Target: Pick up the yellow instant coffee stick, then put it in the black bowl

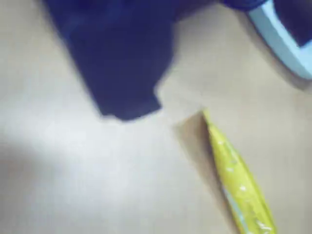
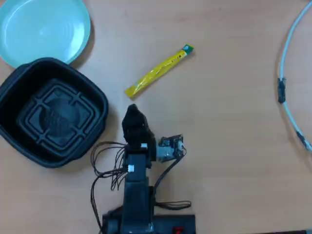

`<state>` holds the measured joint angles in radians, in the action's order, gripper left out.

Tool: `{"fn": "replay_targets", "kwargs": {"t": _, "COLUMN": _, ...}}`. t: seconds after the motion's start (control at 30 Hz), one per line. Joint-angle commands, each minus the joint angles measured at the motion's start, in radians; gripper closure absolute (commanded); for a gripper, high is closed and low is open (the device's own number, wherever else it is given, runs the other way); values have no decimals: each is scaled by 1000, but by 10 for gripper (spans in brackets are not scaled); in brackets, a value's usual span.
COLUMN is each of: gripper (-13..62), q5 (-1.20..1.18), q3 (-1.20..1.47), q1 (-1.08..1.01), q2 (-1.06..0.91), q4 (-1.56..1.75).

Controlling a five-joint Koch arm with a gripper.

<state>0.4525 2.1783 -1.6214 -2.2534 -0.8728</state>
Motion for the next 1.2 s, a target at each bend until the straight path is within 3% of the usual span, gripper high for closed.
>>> {"fn": "replay_targets", "kwargs": {"t": 0.0, "gripper": 149, "q5": 35, "q3": -156, "q1": -6, "q2": 67, "q4": 0}}
{"fn": "replay_targets", "kwargs": {"t": 0.23, "gripper": 151, "q5": 51, "q3": -370, "q1": -20, "q2": 328, "q4": -34}}
{"fn": "replay_targets", "kwargs": {"t": 0.47, "gripper": 278, "q5": 52, "q3": -752, "q1": -20, "q2": 638, "q4": -249}}
{"fn": "replay_targets", "kwargs": {"t": 0.63, "gripper": 288, "q5": 55, "q3": -992, "q1": -26, "q2": 790, "q4": -377}}
{"fn": "replay_targets", "kwargs": {"t": 0.87, "gripper": 291, "q5": 80, "q3": -1135, "q1": -40, "q2": 927, "q4": -431}}
{"fn": "replay_targets", "kwargs": {"t": 1.17, "gripper": 264, "q5": 86, "q3": -1127, "q1": -61, "q2": 927, "q4": -459}}
